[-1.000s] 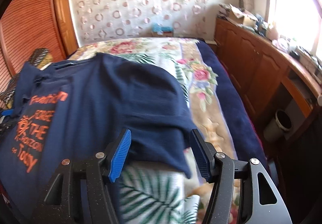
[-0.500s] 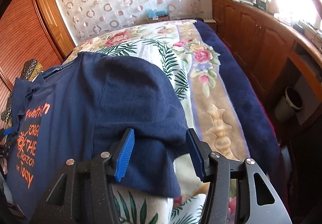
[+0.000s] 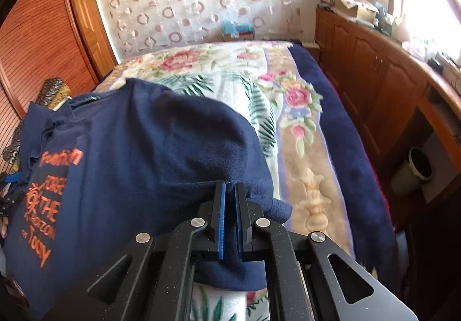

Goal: Fold small clothes

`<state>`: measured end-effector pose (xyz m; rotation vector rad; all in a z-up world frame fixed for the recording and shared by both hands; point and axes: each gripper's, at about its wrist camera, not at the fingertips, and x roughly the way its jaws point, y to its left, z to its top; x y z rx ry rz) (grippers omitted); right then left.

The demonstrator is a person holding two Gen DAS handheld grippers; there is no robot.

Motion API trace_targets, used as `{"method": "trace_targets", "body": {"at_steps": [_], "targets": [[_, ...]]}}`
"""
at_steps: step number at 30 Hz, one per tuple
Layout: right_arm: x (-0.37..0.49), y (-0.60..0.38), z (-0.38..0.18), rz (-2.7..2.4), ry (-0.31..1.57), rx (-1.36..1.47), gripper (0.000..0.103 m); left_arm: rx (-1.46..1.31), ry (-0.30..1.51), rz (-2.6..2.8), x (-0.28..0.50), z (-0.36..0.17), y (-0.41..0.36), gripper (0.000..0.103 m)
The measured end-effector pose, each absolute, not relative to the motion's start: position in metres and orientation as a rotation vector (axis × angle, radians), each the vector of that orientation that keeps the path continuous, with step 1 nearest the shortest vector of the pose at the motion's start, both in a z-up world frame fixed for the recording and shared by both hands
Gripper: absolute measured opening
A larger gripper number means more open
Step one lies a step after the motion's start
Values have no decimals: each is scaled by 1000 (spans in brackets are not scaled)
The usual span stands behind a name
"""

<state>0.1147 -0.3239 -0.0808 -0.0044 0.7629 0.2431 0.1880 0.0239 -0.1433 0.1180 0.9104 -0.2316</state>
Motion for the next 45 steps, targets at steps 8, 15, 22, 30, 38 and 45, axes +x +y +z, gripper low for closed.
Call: {"method": "trace_targets", "body": {"at_steps": [8, 15, 22, 30, 38, 45], "targets": [[75, -267, -44, 312, 599, -171, 5, 118, 911, -231, 188, -143, 24, 93], [65, -219, -80, 434, 662, -245, 6, 124, 909, -231, 188, -143, 23, 93], [67, -228, -106, 444, 705, -200, 18, 131, 803, -198, 169, -116, 21, 93], [32, -258, -86, 428, 628, -143, 42, 29, 611, -227, 133, -60, 4, 93], [60, -287, -106, 322, 687, -91, 42, -2, 547, -305, 113, -30, -20, 93], [122, -279, -127, 267, 773, -55, 42, 5, 568, -326, 110, -36, -31, 93]]}}
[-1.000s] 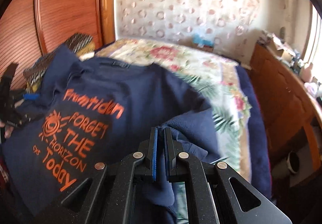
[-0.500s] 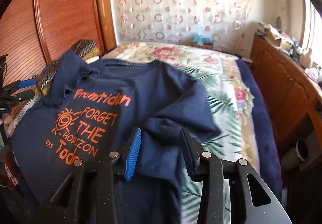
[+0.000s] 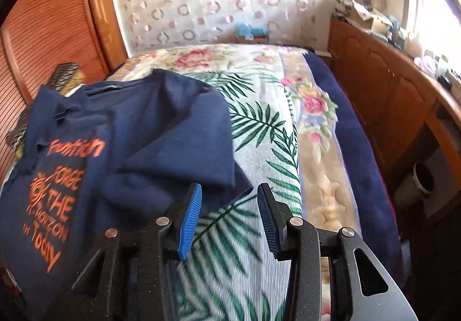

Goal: Fold small clothes

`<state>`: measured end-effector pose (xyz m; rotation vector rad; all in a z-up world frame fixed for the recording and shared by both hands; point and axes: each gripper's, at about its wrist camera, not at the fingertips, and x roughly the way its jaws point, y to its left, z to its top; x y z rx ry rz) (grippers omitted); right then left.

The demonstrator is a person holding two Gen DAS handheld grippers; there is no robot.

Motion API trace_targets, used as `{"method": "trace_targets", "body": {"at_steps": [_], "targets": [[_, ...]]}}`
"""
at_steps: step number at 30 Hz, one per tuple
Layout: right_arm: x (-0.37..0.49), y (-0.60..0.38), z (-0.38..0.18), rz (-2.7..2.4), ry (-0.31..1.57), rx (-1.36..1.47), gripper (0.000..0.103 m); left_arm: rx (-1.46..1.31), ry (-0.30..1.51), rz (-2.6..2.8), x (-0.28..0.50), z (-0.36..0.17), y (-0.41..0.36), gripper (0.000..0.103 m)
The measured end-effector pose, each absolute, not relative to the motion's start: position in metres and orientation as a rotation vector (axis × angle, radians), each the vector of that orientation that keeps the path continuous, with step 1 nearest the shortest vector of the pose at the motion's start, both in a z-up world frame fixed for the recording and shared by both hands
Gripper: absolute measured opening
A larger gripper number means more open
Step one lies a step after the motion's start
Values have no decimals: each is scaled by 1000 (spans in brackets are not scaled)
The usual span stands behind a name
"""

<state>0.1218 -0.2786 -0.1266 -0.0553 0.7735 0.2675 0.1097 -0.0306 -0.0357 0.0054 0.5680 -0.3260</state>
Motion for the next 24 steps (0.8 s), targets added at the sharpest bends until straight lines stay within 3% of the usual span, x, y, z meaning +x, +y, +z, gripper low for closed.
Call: {"method": "trace_targets", "body": {"at_steps": [3, 4, 5, 6, 7, 22, 23, 24], "targets": [[140, -273, -130, 249, 793, -69, 42, 6, 581, -326, 109, -40, -31, 93], [144, -272, -127, 251, 798, -72, 37, 6, 584, -325, 108, -41, -31, 93], [146, -270, -125, 263, 799, -69, 29, 4, 587, -324, 108, -42, -30, 93], [148, -268, -124, 287, 801, -66, 13, 2, 591, -322, 107, -43, -29, 93], [148, -265, -124, 299, 804, -72, 7, -1, 591, -321, 107, -44, -28, 93], [148, -136, -51, 557, 618, -189, 5, -41, 605, -288, 105, -49, -9, 93], [150, -131, -52, 559, 614, -184, 8, -43, 608, -285, 105, -50, -7, 93], [150, -127, -52, 561, 615, -180, 20, -44, 610, -283, 106, -51, -6, 93]]}}
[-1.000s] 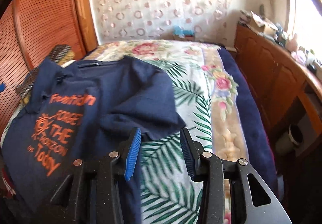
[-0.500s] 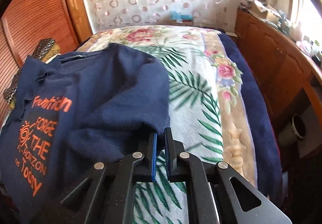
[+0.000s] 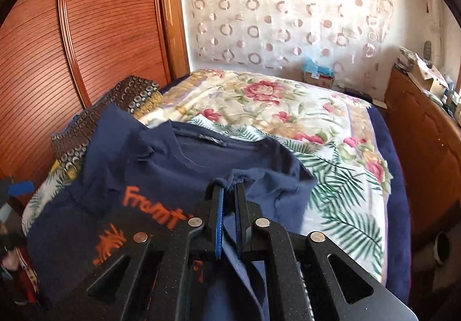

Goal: Fold small clothes

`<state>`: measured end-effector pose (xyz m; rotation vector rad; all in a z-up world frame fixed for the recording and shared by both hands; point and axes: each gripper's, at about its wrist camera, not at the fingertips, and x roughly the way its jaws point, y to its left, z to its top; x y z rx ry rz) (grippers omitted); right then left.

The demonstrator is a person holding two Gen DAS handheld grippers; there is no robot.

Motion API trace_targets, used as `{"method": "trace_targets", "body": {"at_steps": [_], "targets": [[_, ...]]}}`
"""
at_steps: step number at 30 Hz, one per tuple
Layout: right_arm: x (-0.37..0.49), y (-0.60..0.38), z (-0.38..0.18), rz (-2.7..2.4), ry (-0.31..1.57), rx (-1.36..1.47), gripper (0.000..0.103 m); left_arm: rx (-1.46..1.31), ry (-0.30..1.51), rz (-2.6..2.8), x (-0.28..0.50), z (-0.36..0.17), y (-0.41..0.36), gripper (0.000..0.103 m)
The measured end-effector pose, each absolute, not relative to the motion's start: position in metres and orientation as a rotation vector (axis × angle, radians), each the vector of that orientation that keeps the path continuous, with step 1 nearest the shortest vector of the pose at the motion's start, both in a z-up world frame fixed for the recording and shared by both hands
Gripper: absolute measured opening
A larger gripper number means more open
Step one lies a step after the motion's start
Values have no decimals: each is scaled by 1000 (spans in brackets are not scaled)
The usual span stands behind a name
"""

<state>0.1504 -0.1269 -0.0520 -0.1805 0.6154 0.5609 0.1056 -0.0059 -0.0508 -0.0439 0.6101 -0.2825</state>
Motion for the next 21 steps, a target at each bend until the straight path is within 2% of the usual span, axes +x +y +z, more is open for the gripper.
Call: {"method": "trace_targets", "body": {"at_steps": [1, 2, 9, 21], "targets": [[150, -124, -53, 562, 616, -177, 33, -46, 612, -282, 106, -51, -5, 93], [146, -126, -54, 561, 614, -175, 37, -48, 616, -281, 106, -51, -4, 93], [117, -158, -61, 500, 645, -202, 38, -55, 620, -271, 104, -54, -1, 93], [64, -180, -125, 490, 789, -150, 38, -61, 650, -271, 95, -66, 1, 93]]}}
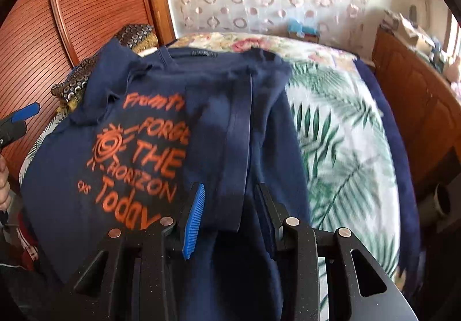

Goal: Fold small clothes

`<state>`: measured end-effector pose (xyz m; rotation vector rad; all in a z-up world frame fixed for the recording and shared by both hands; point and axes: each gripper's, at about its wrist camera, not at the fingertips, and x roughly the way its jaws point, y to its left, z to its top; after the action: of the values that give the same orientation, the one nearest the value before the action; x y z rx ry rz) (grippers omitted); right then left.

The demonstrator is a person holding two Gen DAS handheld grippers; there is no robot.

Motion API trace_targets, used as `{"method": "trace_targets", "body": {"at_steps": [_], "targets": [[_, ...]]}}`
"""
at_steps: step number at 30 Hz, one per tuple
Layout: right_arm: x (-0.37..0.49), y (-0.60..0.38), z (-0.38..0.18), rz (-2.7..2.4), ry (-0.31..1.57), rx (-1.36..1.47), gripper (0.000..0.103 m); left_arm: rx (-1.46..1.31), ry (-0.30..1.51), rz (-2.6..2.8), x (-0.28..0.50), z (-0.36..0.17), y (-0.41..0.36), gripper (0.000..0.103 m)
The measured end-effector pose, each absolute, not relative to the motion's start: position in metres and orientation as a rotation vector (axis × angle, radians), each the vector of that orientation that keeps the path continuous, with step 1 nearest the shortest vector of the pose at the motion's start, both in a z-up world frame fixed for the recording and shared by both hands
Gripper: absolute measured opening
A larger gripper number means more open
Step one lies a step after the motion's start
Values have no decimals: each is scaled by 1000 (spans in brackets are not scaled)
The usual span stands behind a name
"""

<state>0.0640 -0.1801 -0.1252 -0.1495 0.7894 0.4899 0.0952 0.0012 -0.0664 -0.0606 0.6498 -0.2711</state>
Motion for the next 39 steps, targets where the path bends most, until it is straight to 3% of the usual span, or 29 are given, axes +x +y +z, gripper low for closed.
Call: {"method": "trace_targets", "body": {"at_steps": [4, 6, 12, 23, 31, 39], "targets": [[66, -180, -131, 476, 798, -142, 38, -63, 658, -272, 96, -68, 1, 93], [64, -179, -128, 489, 793, -147, 27, -65, 658, -275, 95, -67, 1, 93], [53, -175, -123, 497, 743, -170, 12, -64, 651, -274, 93, -65, 1, 93], [59, -162, -122, 479, 726, -217, 13, -63, 662, -277, 93, -68, 0, 93], [98, -154, -126, 450, 748, -200, 31, -66, 672, -280, 92, -69, 1, 93], [127, -146, -127, 502, 803, -148, 32, -66, 672, -285, 92, -70, -1, 93]]}}
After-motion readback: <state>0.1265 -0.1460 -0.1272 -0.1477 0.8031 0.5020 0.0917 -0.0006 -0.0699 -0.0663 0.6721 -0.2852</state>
